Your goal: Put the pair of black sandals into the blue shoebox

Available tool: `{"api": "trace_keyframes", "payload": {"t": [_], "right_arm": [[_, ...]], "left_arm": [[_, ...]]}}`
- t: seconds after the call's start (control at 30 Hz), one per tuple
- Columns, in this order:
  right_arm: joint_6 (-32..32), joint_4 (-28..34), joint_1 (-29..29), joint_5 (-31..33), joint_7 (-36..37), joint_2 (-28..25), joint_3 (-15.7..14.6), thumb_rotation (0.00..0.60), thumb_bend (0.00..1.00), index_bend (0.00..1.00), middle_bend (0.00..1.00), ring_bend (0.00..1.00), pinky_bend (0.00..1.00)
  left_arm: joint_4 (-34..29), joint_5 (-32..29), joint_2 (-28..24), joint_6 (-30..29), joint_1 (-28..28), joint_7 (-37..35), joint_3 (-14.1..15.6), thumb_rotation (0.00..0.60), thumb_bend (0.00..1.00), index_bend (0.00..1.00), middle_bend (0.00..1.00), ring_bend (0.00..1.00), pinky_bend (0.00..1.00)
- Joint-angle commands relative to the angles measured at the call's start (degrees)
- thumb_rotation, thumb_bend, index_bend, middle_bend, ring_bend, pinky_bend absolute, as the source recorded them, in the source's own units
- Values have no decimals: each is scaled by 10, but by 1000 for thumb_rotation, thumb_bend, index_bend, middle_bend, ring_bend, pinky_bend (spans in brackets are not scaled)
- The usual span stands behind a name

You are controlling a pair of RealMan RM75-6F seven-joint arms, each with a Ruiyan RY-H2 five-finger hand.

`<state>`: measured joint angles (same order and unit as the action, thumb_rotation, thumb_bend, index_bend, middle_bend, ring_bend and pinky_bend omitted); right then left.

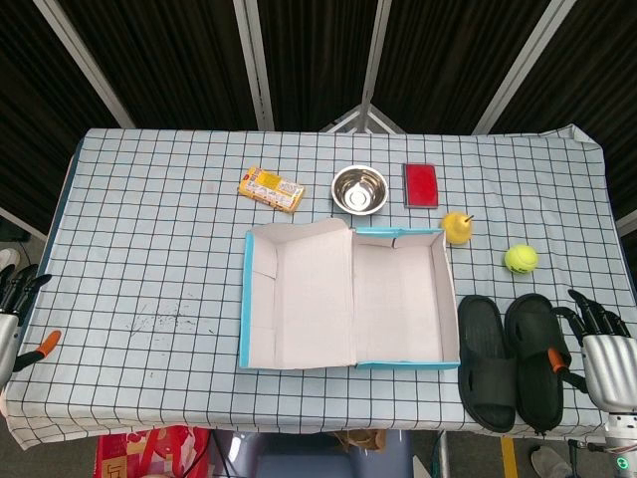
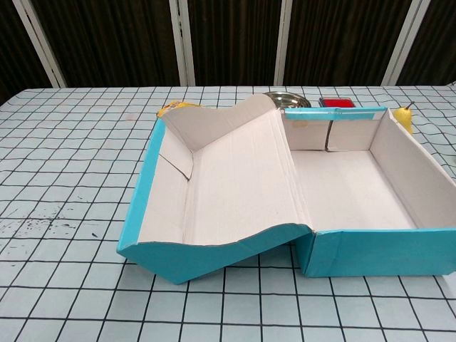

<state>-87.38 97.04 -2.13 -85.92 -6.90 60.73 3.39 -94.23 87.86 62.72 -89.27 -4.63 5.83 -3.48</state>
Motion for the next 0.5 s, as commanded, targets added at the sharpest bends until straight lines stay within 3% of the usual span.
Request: {"api": "trace_keyframes", "payload": {"t": [0.03,0.5], "right_arm": [[1,3,1,2,-1,-2,0,600,331,304,143,165,239],[3,18,11,18,-1,-17,-3,600,331,281,138,165,239]], "left_arm": [[0,0,0,2,0,2,1,600,324,168,76,24,176],[-12,13,-3,0,-4,7,2,600,324,162,60,23,170]]}}
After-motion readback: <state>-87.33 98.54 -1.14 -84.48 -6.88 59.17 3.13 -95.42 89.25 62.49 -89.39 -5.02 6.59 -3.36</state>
